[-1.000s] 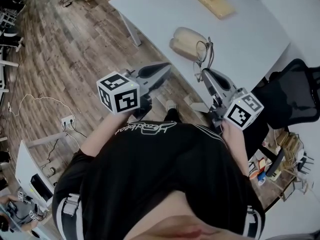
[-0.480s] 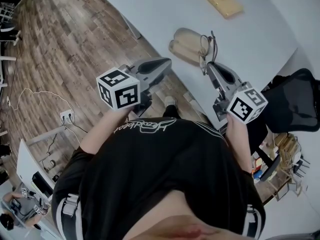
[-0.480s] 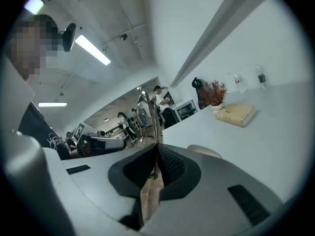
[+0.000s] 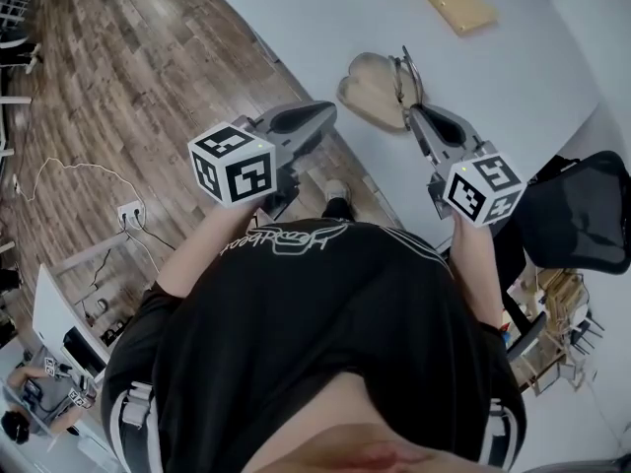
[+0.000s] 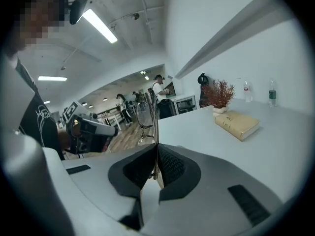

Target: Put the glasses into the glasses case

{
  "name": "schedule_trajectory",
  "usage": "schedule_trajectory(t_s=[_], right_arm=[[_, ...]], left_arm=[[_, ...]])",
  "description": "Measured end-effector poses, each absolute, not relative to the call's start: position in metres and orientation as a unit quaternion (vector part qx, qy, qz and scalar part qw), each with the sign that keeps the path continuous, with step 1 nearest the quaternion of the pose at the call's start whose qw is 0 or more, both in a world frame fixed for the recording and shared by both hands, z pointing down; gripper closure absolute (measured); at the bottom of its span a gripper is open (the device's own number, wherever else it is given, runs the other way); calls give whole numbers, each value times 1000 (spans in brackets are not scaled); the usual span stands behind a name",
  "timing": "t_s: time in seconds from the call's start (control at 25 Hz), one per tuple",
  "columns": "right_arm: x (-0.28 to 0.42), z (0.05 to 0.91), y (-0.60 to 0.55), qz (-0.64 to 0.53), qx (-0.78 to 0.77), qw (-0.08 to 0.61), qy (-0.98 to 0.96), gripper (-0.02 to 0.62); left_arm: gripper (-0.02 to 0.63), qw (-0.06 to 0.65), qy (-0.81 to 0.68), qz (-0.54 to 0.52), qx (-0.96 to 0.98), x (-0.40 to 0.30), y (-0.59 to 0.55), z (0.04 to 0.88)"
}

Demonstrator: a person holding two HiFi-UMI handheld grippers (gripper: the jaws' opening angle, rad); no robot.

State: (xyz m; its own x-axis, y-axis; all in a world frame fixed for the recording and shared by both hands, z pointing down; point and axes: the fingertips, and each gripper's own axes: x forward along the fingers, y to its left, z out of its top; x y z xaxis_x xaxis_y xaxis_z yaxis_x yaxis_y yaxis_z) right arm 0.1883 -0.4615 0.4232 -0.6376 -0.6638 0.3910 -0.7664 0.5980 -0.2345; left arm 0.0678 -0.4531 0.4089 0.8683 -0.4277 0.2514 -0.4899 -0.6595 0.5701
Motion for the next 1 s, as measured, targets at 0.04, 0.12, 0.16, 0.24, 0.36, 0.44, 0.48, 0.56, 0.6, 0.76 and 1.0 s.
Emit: schedule_trajectory(t_s=[0.04,0.12,0.16,0.24,0.36,0.44,0.48,0.56,0.6,0.76,1.0], right_arm=[[189,429,-465,186,406,151,-882,577],[189,443,-472,177,407,189,-876,577],[189,450,-474,176,406,205,-873,577],[187,465,-477,174,402,235,-868,577],[185,487,-479,169,393,279,-860,577],[183,500,-481,170,385,302,-855,577],[182,506,-482,170,381,313,-853,577],[181,516,-483,170,373,336,-848,577],[180,522,-484,170,367,348,-845,577],[178,543,-488,170,350,397,-831,577],[179,563,-492,168,336,457,-806,577]], left_arm=[[600,328,-254,48,909,67,-456,410],[600,331,-256,48,907,65,-460,413],[600,333,-258,48,906,64,-462,415],[600,337,-261,48,903,62,-465,418],[600,346,-264,47,899,60,-468,424],[600,351,-265,47,897,59,-470,427],[600,352,-265,48,896,58,-470,428],[600,353,-267,50,895,55,-469,428],[600,354,-268,50,895,54,-468,429],[600,357,-273,51,892,48,-466,432],[600,363,-284,48,886,41,-464,437]])
